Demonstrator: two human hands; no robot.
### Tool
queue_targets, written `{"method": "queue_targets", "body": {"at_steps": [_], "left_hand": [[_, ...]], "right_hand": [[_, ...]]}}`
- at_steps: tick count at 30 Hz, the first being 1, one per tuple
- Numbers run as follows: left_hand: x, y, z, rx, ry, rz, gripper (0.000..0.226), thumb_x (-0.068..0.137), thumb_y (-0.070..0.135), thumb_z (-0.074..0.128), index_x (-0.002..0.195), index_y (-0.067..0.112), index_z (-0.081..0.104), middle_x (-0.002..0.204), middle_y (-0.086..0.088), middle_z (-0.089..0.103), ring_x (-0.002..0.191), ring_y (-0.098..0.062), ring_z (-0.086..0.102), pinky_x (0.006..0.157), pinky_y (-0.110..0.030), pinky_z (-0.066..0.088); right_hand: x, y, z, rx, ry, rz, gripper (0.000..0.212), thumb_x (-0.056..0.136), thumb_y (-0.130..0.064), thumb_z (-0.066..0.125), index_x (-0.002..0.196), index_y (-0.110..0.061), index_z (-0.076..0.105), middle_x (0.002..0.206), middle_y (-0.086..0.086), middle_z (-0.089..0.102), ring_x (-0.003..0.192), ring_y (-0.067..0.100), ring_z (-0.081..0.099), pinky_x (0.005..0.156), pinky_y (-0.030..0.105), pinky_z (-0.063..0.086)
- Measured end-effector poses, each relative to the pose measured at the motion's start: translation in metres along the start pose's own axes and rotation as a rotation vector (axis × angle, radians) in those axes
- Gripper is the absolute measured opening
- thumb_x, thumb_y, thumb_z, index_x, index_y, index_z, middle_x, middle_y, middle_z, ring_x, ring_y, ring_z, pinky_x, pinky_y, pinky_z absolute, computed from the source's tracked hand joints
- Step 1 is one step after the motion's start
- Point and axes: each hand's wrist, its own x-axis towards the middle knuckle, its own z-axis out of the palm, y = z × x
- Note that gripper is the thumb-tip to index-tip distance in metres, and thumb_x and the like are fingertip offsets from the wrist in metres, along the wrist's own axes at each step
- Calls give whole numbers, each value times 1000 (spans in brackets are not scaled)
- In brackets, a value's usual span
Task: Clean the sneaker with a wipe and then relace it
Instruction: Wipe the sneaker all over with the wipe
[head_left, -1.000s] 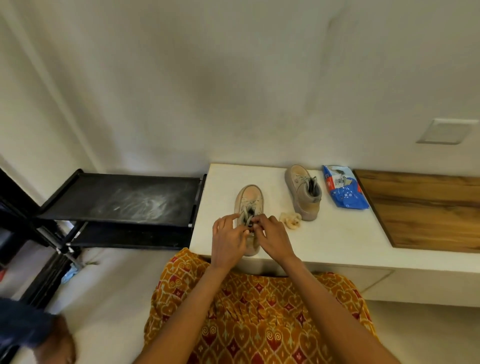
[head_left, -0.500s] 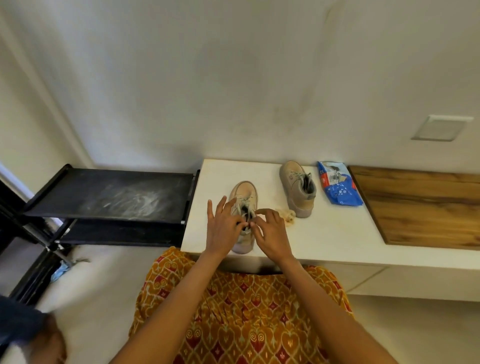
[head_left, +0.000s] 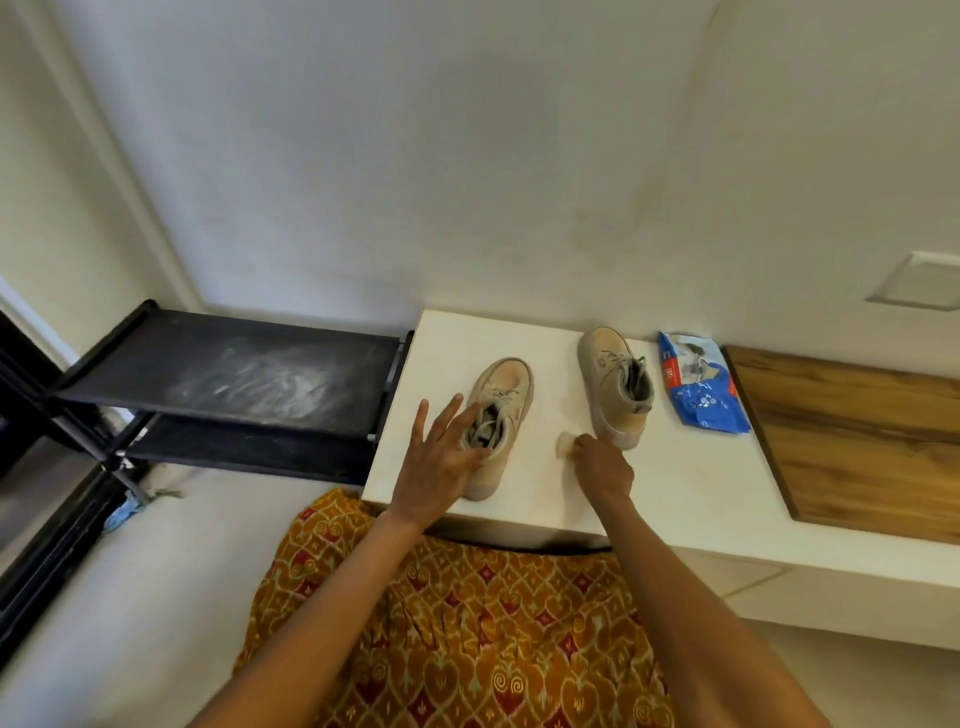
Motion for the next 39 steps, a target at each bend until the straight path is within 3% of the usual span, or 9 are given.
{"method": "queue_targets", "body": {"at_steps": [4,6,9,15,21,29,32,36,39], "left_hand": [[3,-19,-10,-43,50,-101,34,74,19,69,108,23,65,122,-13,60,117,-30,50,102,-51,39],[3,-23,-12,-90,33,-159,24,72,12,77,95,11,70,102,-12,63,95,-25,57,77,-38,56],[2,-21,-8,-128,-49,-225,19,73,7,78,89,5,69,89,-7,61,75,-20,60,50,-29,55],[0,-1,2,-159,-20,-363,20,79,17,72,97,7,70,88,-6,60,79,-21,57,49,-26,53],[7,-10,2,-232,-21,-389,12,77,12,74,87,6,71,82,-6,62,74,-20,57,51,-28,54],[3,-3,5,-205,-52,-347,25,75,23,75,95,10,69,90,-6,61,81,-18,54,51,-17,47],[14,3,1,-244,-74,-436,21,78,23,73,95,10,71,92,-5,60,82,-16,48,52,-20,44],[21,-2,-6,-449,-4,-603,11,83,17,68,91,11,74,79,4,51,79,-14,46,62,-22,42],[14,-17,-10,-558,38,-712,10,82,9,68,90,11,74,72,9,47,71,-12,50,62,-21,44]], "right_hand": [[2,-1,7,116,67,-24,24,92,-20,47,107,-15,65,109,8,63,99,28,61,74,30,43],[-4,-12,8,268,138,-119,21,91,-19,53,106,-13,65,104,8,66,95,27,62,70,30,42],[-18,-44,8,530,334,-266,17,91,-18,54,102,-11,65,93,9,68,85,26,62,64,26,36],[-39,-108,15,755,375,-303,19,89,-6,53,98,-10,69,98,6,66,86,15,58,70,16,36],[-52,-95,38,965,318,-153,11,87,-12,56,94,-17,64,96,-4,59,88,11,58,75,26,50],[-66,-110,47,911,381,-229,10,88,-7,61,90,-16,63,92,-4,62,83,7,58,70,9,45],[-66,-104,47,891,376,-211,12,89,-6,57,92,-17,60,88,-4,64,78,11,59,65,9,40],[-57,-108,30,787,374,-136,25,90,-17,59,114,-14,64,105,7,65,92,21,59,69,13,37],[-68,-119,22,542,482,-334,17,86,-23,63,100,-18,71,97,4,69,91,20,58,75,20,36]]}}
